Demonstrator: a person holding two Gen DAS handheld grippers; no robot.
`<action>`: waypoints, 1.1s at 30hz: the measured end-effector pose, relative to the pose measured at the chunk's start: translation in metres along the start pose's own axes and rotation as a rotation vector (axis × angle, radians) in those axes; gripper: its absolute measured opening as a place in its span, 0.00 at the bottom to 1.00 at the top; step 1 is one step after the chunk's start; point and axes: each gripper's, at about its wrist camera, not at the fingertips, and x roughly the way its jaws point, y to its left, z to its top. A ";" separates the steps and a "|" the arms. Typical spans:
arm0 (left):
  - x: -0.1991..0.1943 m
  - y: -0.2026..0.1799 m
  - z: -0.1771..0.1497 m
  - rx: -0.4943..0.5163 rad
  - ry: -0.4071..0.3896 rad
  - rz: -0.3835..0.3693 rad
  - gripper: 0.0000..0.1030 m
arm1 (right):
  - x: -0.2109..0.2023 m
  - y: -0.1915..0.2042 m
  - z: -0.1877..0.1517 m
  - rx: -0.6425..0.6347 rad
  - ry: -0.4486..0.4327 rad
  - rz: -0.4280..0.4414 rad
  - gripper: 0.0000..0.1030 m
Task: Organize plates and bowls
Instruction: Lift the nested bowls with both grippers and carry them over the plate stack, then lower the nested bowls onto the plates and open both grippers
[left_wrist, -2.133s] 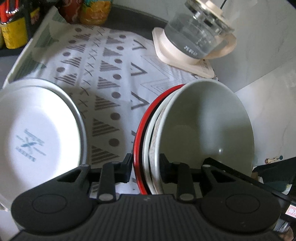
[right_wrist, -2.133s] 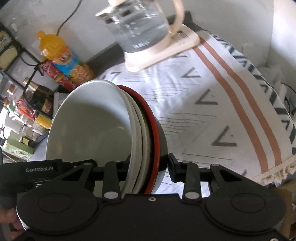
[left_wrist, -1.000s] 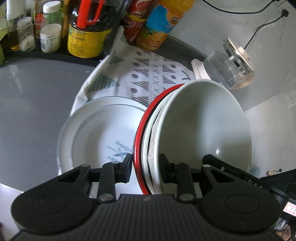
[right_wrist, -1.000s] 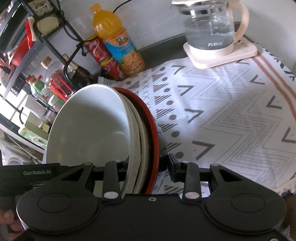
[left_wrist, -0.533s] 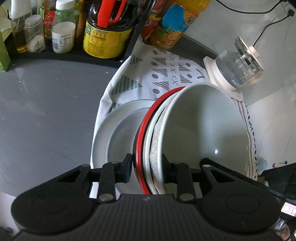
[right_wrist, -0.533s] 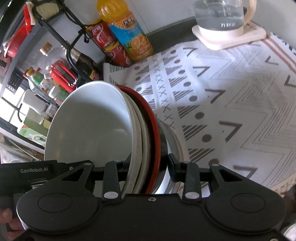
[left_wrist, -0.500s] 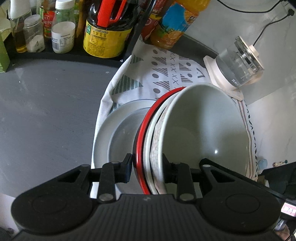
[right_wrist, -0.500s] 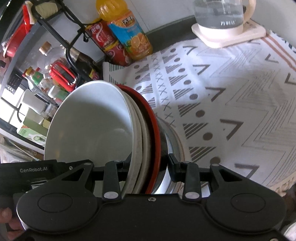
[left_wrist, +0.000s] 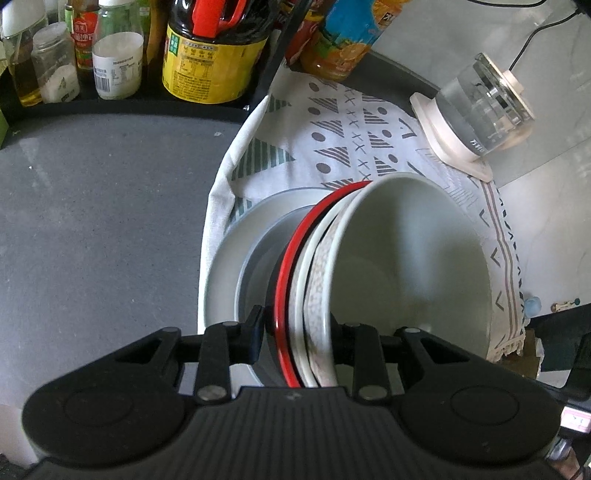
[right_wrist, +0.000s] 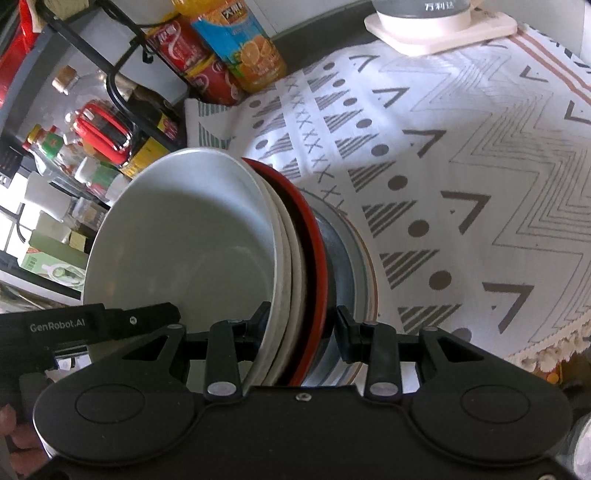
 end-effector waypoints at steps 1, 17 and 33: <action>0.000 0.001 0.001 0.001 0.000 -0.004 0.28 | 0.001 0.000 -0.001 0.000 0.000 0.001 0.34; -0.004 0.003 0.005 0.062 -0.042 -0.055 0.33 | 0.005 0.003 0.003 -0.008 0.002 0.029 0.47; -0.041 -0.023 0.012 0.216 -0.197 -0.031 0.82 | -0.050 -0.001 -0.009 -0.015 -0.200 0.020 0.80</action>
